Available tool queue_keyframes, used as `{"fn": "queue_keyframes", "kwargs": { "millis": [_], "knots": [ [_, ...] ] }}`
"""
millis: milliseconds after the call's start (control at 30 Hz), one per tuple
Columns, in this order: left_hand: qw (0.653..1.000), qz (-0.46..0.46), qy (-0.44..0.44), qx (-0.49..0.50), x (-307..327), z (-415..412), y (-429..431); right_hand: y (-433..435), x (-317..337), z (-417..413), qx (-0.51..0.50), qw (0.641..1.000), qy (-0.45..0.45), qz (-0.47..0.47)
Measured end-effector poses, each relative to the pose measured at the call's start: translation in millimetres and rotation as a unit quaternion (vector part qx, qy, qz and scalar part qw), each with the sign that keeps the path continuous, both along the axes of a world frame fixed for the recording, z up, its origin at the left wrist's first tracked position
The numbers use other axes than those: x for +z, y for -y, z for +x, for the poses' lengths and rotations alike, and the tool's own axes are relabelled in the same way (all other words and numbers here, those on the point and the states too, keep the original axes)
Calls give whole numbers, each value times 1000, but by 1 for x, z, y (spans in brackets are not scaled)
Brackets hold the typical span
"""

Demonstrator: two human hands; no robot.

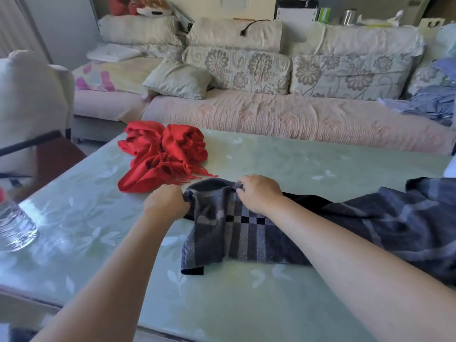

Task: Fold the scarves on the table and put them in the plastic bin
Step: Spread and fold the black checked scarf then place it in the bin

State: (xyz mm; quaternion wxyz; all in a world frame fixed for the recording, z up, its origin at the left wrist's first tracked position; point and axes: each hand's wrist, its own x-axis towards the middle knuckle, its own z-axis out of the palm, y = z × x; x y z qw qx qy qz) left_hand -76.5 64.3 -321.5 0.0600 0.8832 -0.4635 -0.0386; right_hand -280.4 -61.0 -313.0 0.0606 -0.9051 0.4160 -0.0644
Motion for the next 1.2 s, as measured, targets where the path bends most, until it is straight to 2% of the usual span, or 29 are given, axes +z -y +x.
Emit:
{"fn": "queue_keyframes", "kwargs": {
  "millis": [67, 200, 267, 333, 400, 433, 500, 567, 633, 700, 767, 867, 933, 1000, 1067, 1133, 1200],
  "knots": [
    [999, -29, 2, -17, 4, -1, 5, 2, 0, 10, -9, 1000, -14, -14],
    [982, -156, -105, 29, 19, 6, 12, 9, 5, 23, -68, 997, -23, -15],
    [959, -216, -170, 62, 30, 18, 16, 16, 10, 28, -100, 995, 25, 6],
    [922, -281, -253, 88, 38, 27, 22, 18, 18, 33, -97, 992, 69, 28],
    [893, -302, -318, 99, 42, 27, 24, 16, 25, 37, -72, 994, 59, 61],
    [901, -296, -306, 86, 41, 28, 26, 16, 26, 39, -61, 996, 24, 65],
    [945, -251, -202, 55, 40, 34, 30, 18, 25, 42, -45, 997, -29, 49],
    [969, -212, -114, 53, 42, 38, 34, 23, 21, 44, -22, 997, 8, 75],
    [976, -194, -76, 64, 44, 40, 39, 25, 17, 45, 9, 997, 16, 78],
    [977, -183, -86, 68, 44, 42, 43, 25, 14, 46, 30, 998, -40, 42],
    [969, -208, -111, 70, 41, 44, 48, 31, 9, 47, 20, 999, -36, 36],
    [952, -284, -91, 76, 26, 45, 54, 44, 3, 49, -43, 990, 94, 96],
    [956, -262, -128, 26, 15, 43, 54, 52, -1, 48, -69, 981, 133, 120],
    [968, -190, -156, -45, 5, 42, 51, 56, -8, 44, -101, 987, 101, 69],
    [978, -133, -130, -92, -7, 43, 44, 54, -9, 39, -132, 989, 34, -50],
    [982, -134, -95, -98, -15, 42, 32, 45, -10, 37, -98, 988, 1, -120],
    [983, -149, -67, -88, -17, 38, 17, 25, -8, 38, -10, 991, 31, -132]
  ]
}}
